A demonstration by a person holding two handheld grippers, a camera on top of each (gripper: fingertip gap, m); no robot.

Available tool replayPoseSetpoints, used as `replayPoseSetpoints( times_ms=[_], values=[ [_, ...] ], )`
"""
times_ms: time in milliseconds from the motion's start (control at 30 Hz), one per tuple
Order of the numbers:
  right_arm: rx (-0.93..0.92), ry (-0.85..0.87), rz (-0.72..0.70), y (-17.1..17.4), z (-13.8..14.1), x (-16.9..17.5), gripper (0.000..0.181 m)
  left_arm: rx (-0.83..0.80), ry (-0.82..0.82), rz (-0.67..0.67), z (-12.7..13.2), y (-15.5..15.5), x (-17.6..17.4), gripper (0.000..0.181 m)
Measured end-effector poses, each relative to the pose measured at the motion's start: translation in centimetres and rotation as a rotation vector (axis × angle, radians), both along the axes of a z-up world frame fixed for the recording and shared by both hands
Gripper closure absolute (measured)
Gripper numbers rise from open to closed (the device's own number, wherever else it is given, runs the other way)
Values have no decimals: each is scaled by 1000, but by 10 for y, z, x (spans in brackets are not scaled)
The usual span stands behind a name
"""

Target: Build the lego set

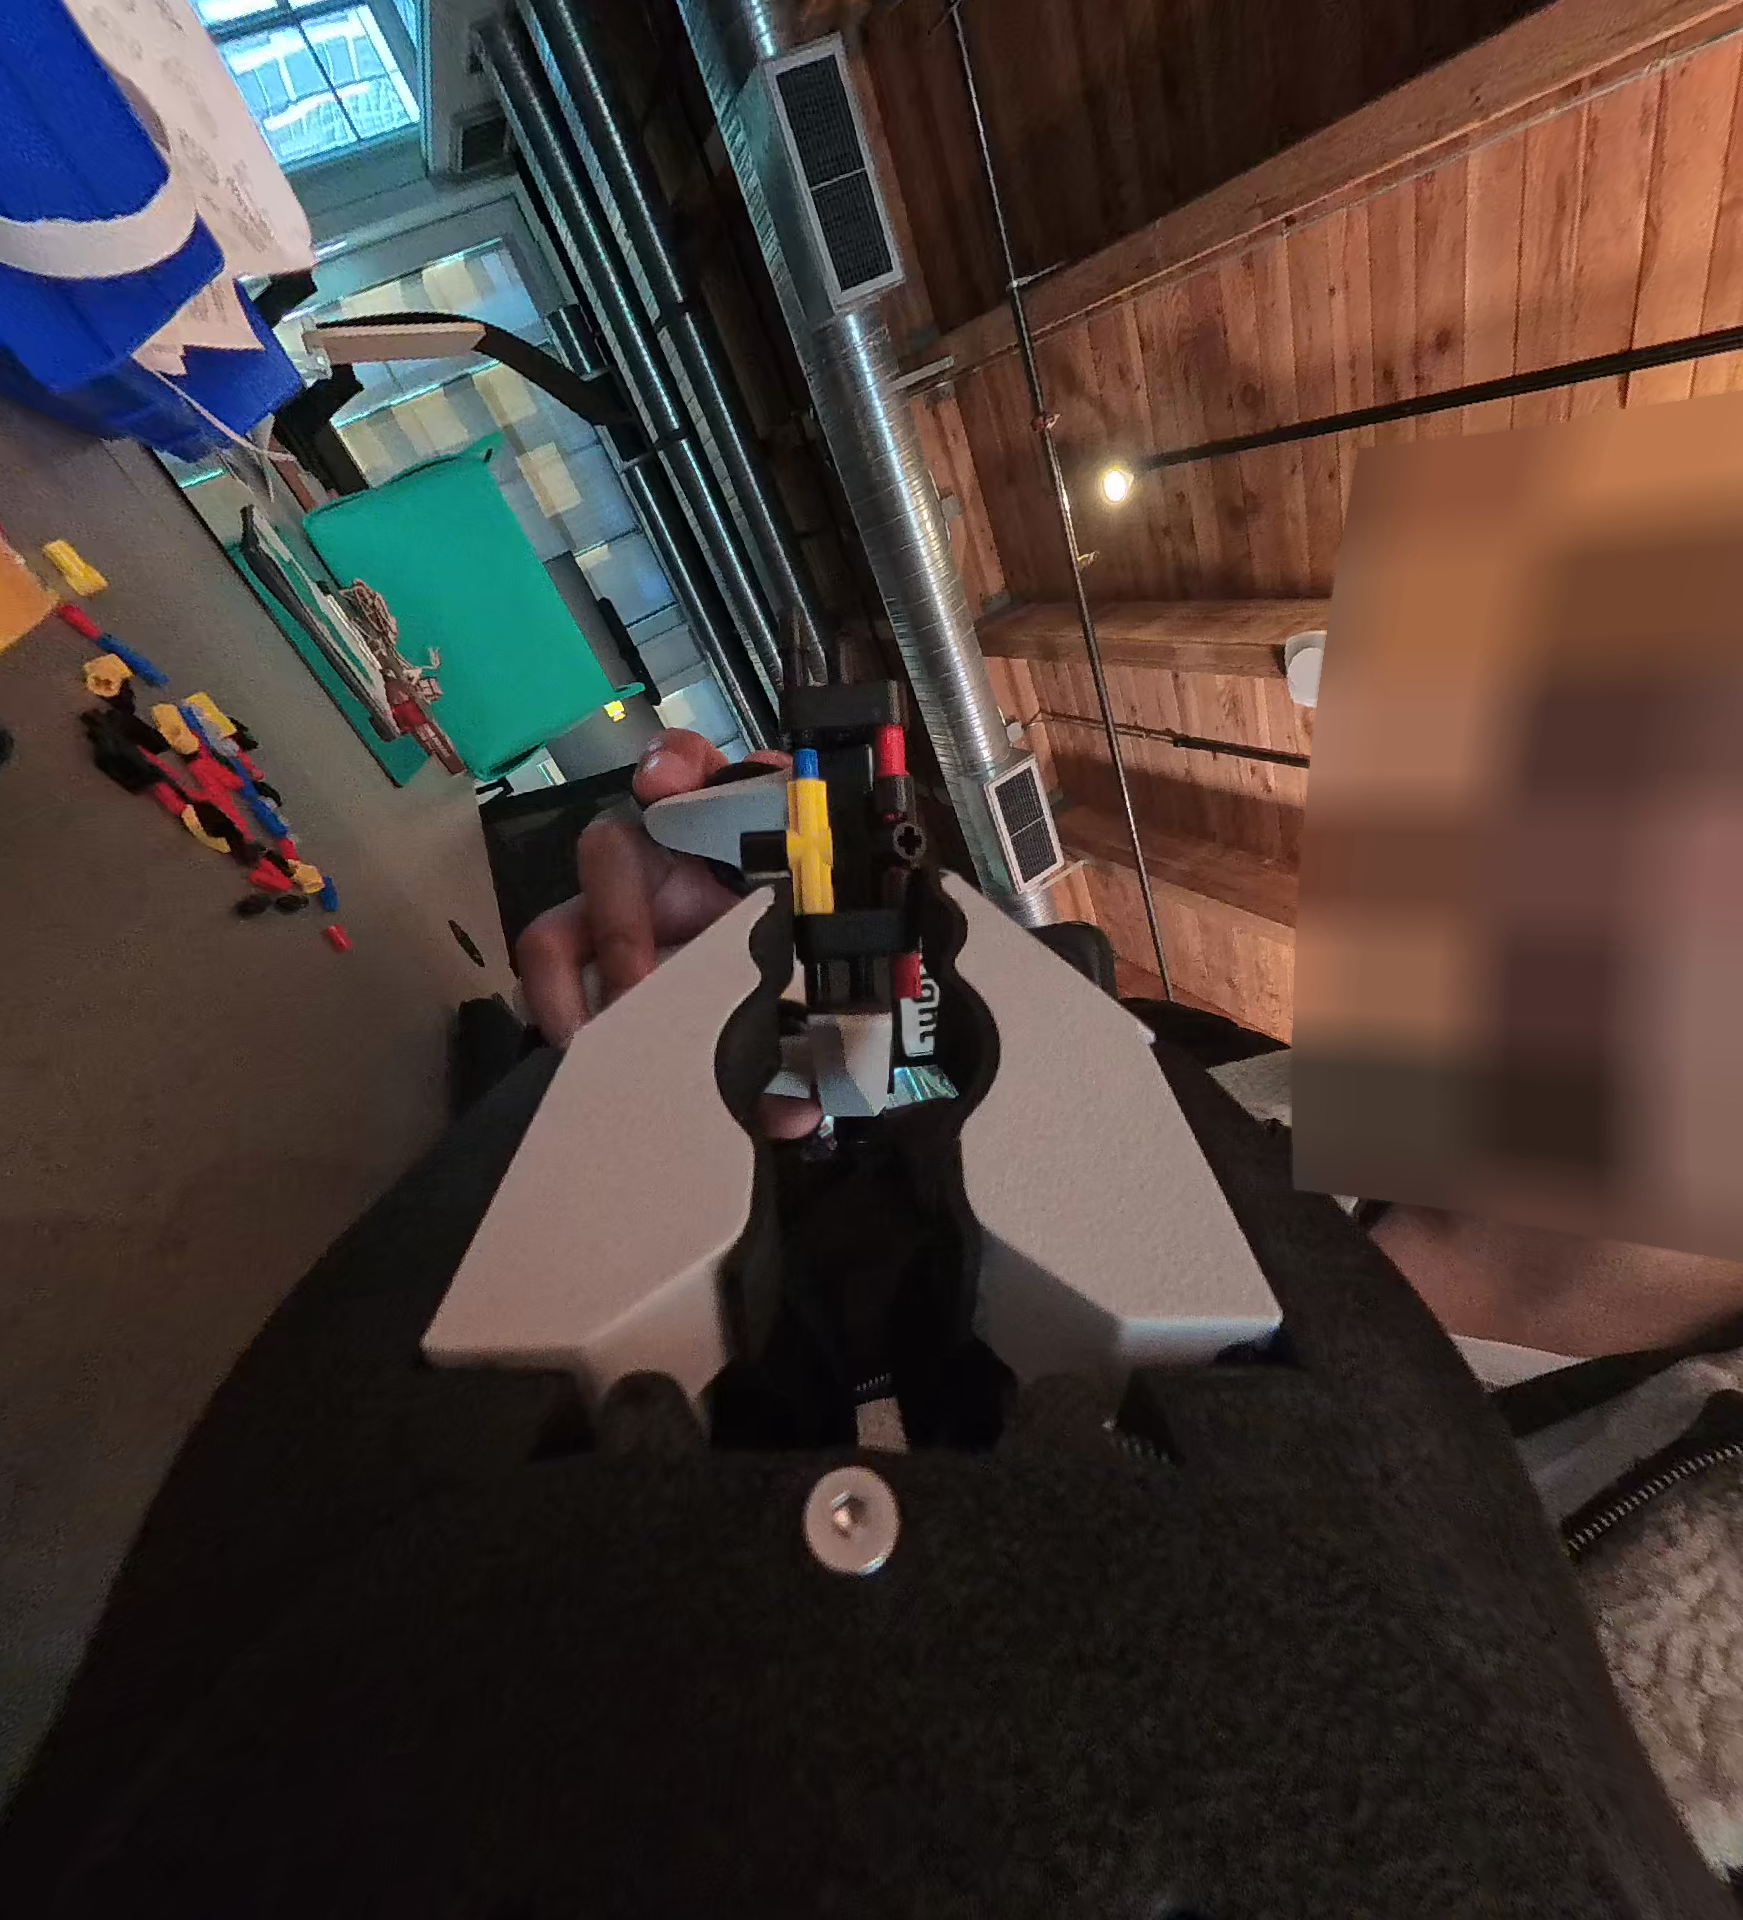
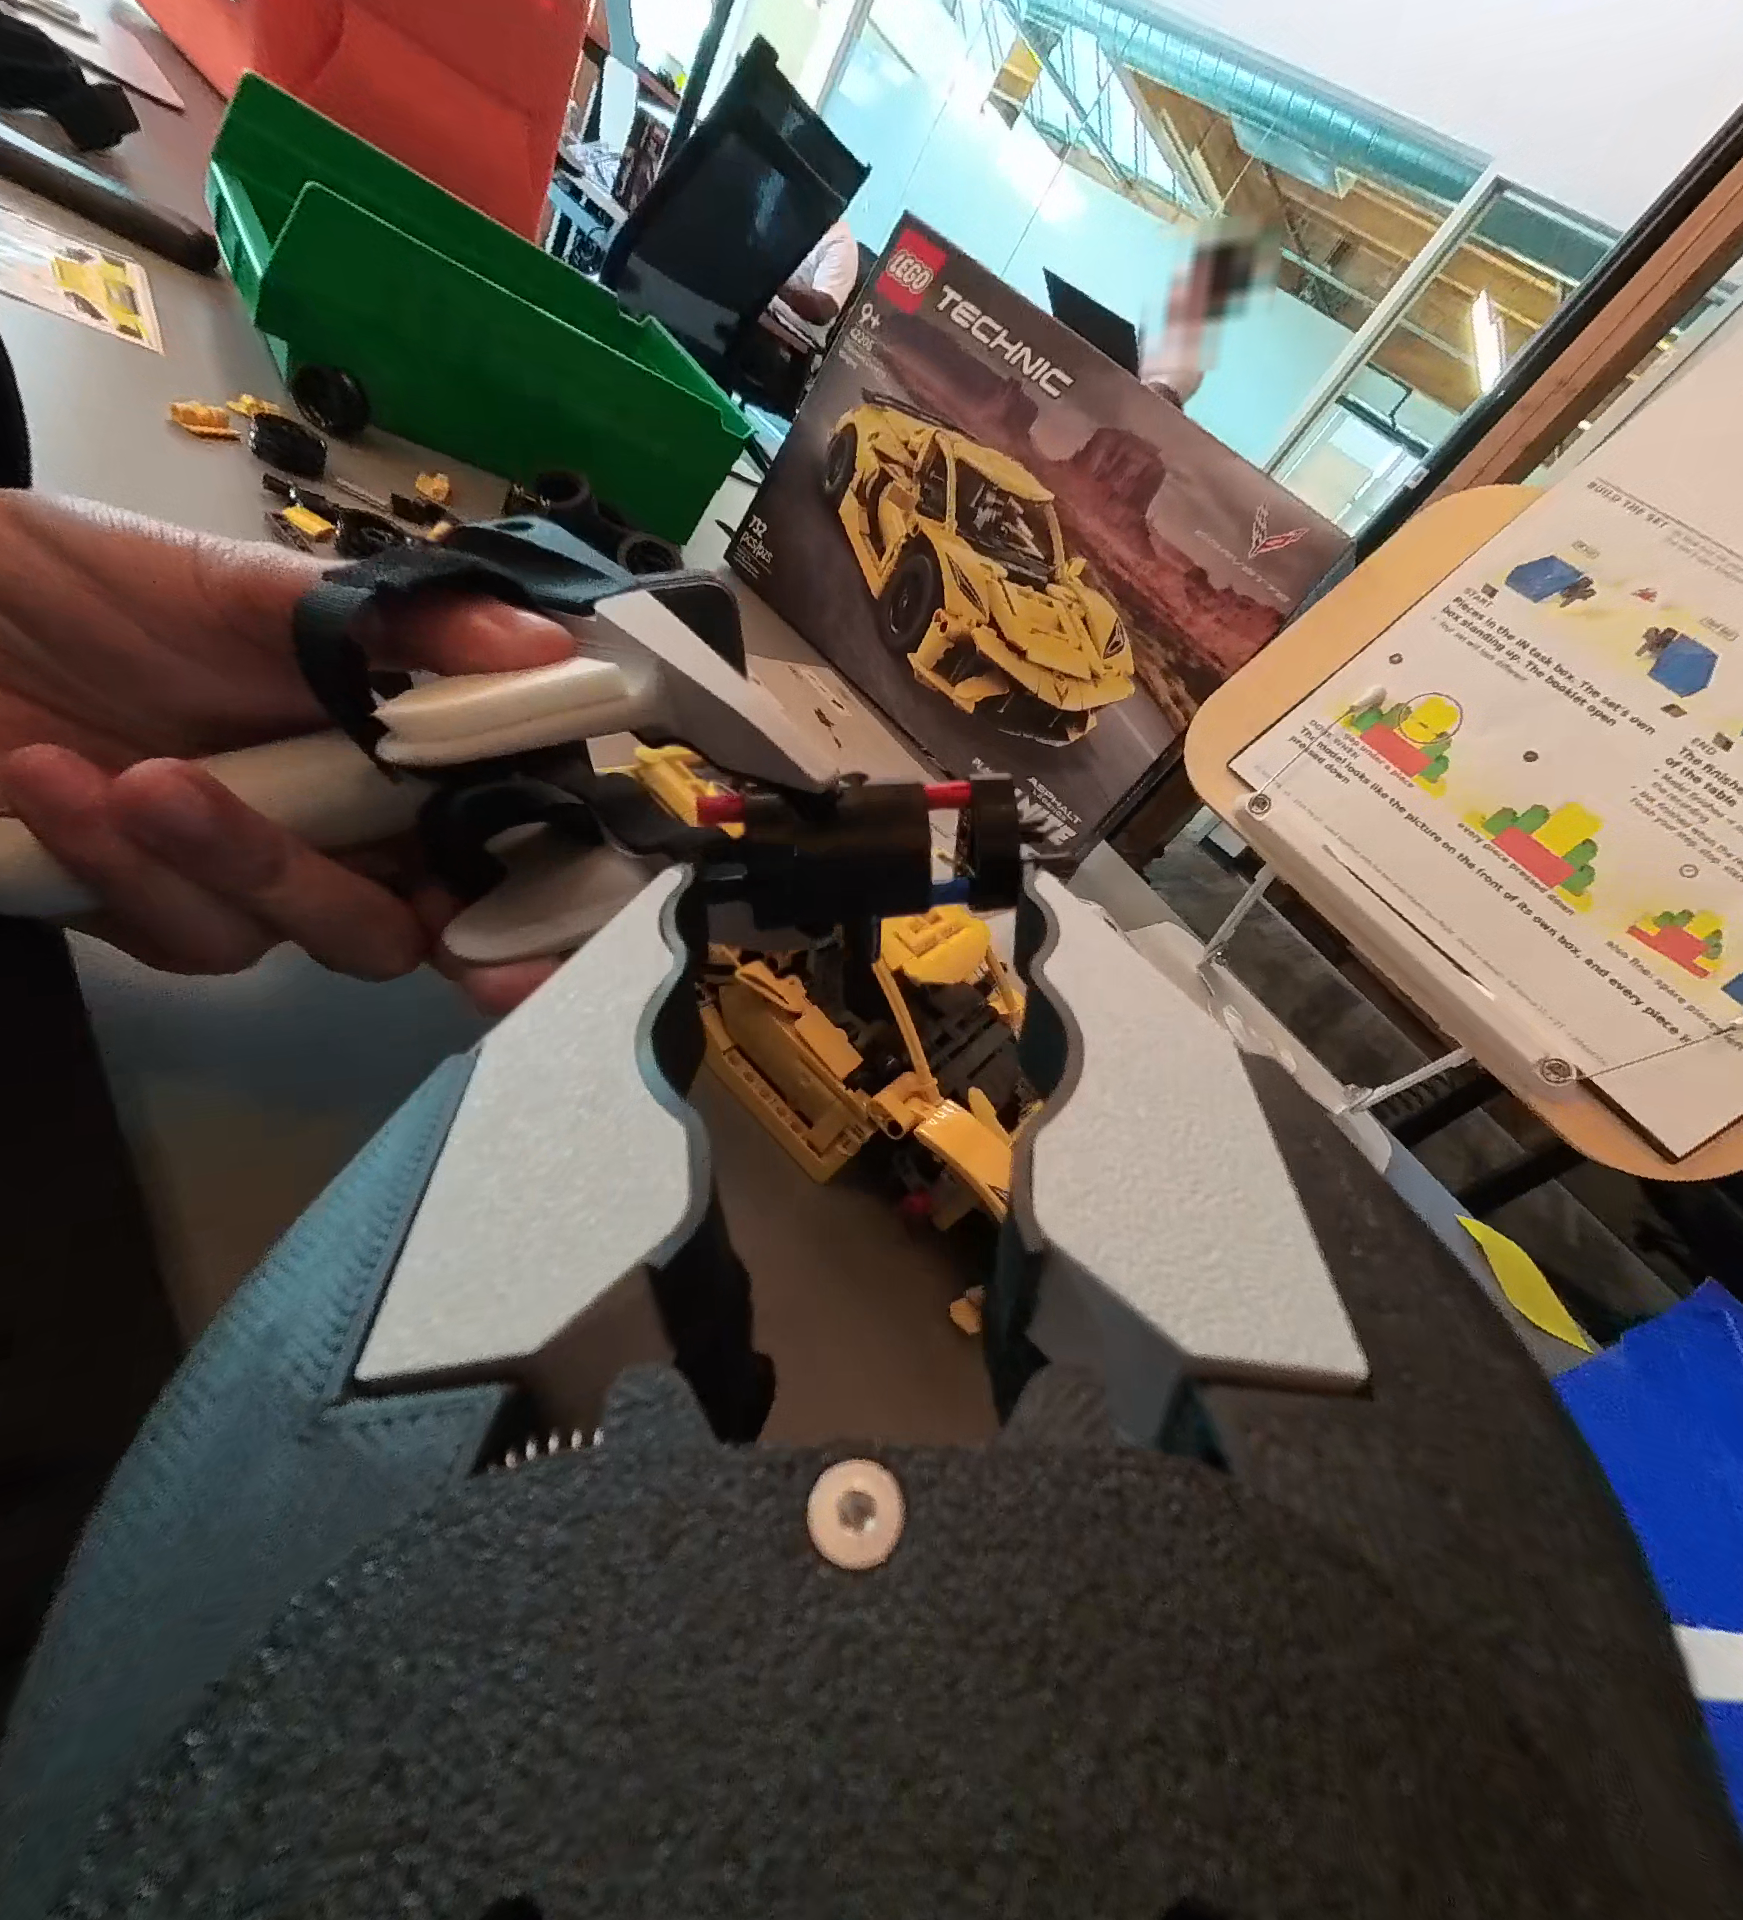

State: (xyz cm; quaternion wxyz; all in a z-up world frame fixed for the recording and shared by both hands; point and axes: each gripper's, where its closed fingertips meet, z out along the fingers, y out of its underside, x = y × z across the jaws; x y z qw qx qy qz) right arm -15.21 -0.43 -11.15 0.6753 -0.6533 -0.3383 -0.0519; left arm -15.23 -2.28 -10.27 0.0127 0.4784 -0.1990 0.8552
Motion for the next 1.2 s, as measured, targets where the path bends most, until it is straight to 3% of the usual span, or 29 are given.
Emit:
replayPoseSetpoints(
  times_ms=[633, 833, 1000, 1200],
  values=[
    [-19, -51, 22, -9, -8, 0, 126, 77, 55, -49, -8, -10, 1, 158],
    [-58, 31, 88, -10, -10, 1, 125, 162, 92, -8, -11, -9, 3, 157],
    [-20, 59, 126, -15, -5, -3, 125, 216, 108, 42, -10, 1, -2, 139],
    [11, 84, 210, -24, -1, -18, 125, 147, 9, -99, 4, -20, -6, 137]
  ],
)
